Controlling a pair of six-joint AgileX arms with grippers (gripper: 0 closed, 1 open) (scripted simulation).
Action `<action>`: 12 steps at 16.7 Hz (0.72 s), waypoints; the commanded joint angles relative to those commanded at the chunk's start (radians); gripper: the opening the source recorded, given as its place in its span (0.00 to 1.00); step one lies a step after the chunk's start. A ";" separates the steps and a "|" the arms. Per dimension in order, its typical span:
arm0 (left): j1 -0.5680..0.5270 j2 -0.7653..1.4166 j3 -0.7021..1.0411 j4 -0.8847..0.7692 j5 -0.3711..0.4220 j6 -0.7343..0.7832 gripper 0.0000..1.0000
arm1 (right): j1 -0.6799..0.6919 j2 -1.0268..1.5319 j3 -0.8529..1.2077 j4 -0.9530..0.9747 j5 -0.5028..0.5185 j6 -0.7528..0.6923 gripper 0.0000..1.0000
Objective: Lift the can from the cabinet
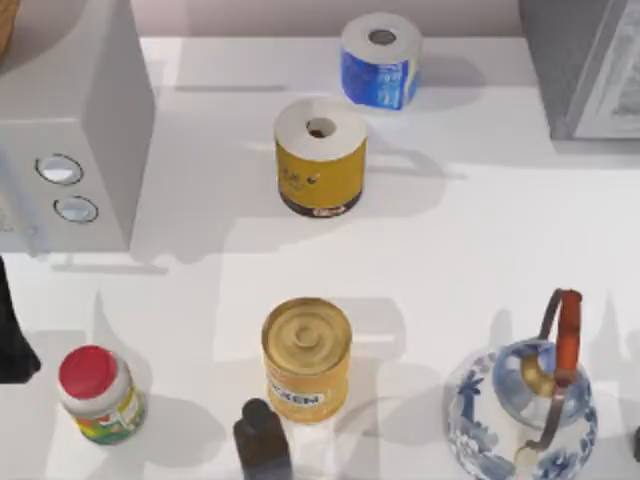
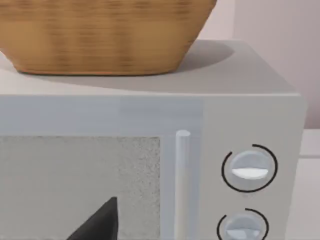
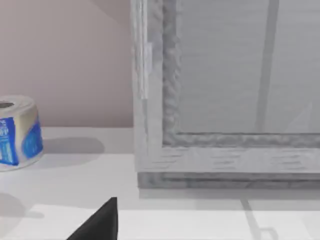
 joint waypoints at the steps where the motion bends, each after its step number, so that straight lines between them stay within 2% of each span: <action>1: 0.000 0.000 0.000 0.000 0.000 0.000 1.00 | 0.000 0.000 0.000 0.000 0.000 0.000 1.00; 6: 0.000 0.000 0.000 0.000 0.000 0.000 1.00 | 0.018 0.103 0.107 -0.039 0.017 0.001 1.00; 12: 0.000 0.000 0.000 0.000 0.000 0.000 1.00 | 0.069 0.464 0.567 -0.155 0.072 0.006 1.00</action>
